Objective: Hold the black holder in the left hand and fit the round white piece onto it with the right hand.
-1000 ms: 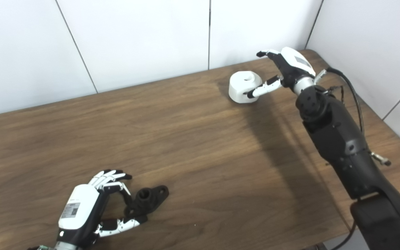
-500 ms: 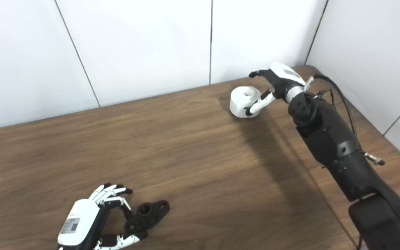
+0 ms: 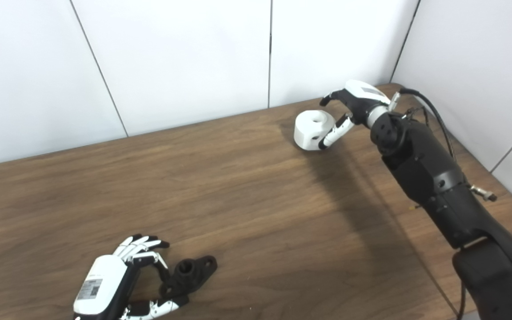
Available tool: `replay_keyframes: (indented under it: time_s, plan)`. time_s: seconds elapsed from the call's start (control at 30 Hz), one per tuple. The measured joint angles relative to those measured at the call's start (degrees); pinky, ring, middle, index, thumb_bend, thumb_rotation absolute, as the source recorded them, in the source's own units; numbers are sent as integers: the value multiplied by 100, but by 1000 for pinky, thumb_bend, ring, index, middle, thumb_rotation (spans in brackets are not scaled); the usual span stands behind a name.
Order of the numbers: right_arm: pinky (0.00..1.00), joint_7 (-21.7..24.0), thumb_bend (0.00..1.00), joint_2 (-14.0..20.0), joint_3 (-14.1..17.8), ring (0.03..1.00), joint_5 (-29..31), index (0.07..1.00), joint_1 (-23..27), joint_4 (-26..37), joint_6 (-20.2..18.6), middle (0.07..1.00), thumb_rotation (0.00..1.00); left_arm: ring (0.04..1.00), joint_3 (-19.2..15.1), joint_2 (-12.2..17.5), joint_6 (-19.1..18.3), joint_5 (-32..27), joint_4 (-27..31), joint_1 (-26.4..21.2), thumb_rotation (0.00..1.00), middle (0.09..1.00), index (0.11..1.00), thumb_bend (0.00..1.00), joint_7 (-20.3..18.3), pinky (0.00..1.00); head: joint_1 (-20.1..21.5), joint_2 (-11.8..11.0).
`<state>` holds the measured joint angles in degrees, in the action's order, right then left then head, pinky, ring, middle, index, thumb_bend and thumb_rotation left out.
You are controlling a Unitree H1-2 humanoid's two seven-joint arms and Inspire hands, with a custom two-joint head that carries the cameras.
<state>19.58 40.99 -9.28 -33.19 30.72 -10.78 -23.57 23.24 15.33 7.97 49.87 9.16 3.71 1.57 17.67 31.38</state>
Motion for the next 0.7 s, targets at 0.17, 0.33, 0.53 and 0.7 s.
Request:
replay_keyframes:
  time_s: [0.17,0.33,0.53,0.7]
  plan:
    - [1000,13,882,0,-50,965,-2,736,-2,-2,-27,904,218,834,0,0,0,2,2,1,48,772,486,521,0,910,0,0]
    - [991,12,873,1,-61,959,-2,720,-3,-6,-15,899,219,833,2,-1,0,8,2,1,48,770,487,521,0,904,0,0]
    - [995,9,868,1,-62,954,-18,710,-14,-49,86,888,222,832,1,-1,-4,9,25,10,48,772,487,521,0,907,0,9]
    - [1000,9,858,1,-60,959,-42,712,-22,-89,91,891,218,832,-1,-1,-4,10,34,22,48,770,487,521,0,904,0,9]
